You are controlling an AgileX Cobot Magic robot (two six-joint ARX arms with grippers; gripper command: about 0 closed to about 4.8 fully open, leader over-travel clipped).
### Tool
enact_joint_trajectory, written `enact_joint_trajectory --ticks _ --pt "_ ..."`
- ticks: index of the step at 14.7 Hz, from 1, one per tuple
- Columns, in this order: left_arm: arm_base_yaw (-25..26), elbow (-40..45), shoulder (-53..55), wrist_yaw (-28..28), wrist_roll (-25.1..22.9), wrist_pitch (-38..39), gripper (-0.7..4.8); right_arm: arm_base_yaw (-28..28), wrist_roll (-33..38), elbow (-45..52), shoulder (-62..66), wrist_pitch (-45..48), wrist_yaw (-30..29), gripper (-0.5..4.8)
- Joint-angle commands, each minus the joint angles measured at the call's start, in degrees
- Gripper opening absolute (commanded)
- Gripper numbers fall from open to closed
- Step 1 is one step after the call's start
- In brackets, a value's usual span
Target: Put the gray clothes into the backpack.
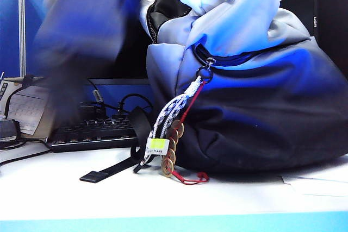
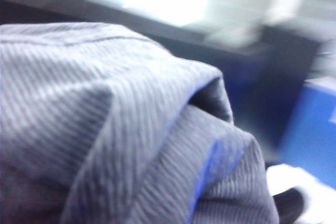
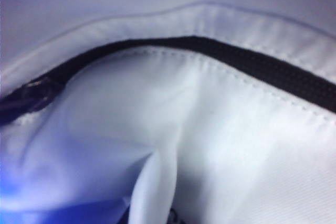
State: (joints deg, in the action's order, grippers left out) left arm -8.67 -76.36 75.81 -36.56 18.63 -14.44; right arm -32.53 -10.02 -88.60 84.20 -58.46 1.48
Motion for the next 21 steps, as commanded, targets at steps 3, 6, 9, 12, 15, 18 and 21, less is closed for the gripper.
enact_joint_trajectory --ticks 3,6,9,12,15,18,21 --pt "-8.3 -18.8 7.6 5.3 0.2 1.6 -0.05 -0.1 -0.5 -0.1 -1.4 0.6 -4.8 -0.08" --pt "-10.5 -24.0 15.8 6.1 0.3 1.5 -0.05 -0.1 -0.5 -0.1 -5.1 3.0 -6.7 -0.08" --pt "-13.7 -25.1 22.4 5.7 2.9 -5.2 -0.05 -0.1 -0.1 -0.1 -10.8 4.9 -7.8 -0.08" --pt "-18.3 -25.1 25.7 5.7 5.9 -9.7 -0.05 -0.1 -0.1 0.0 -11.6 3.3 -8.0 -0.08" --pt "-24.4 -25.1 27.3 2.7 5.4 -9.5 -0.05 -0.1 -0.1 0.0 -11.3 3.3 -8.0 -0.08" --pt "-28.8 -25.1 30.0 -1.0 4.0 -3.6 1.11 -0.1 -0.1 0.0 -10.2 3.6 -8.0 -0.08" --pt "-29.2 -25.1 30.4 -4.9 3.9 -0.7 4.47 -0.1 -0.1 0.0 -9.8 3.7 -8.0 -0.08"
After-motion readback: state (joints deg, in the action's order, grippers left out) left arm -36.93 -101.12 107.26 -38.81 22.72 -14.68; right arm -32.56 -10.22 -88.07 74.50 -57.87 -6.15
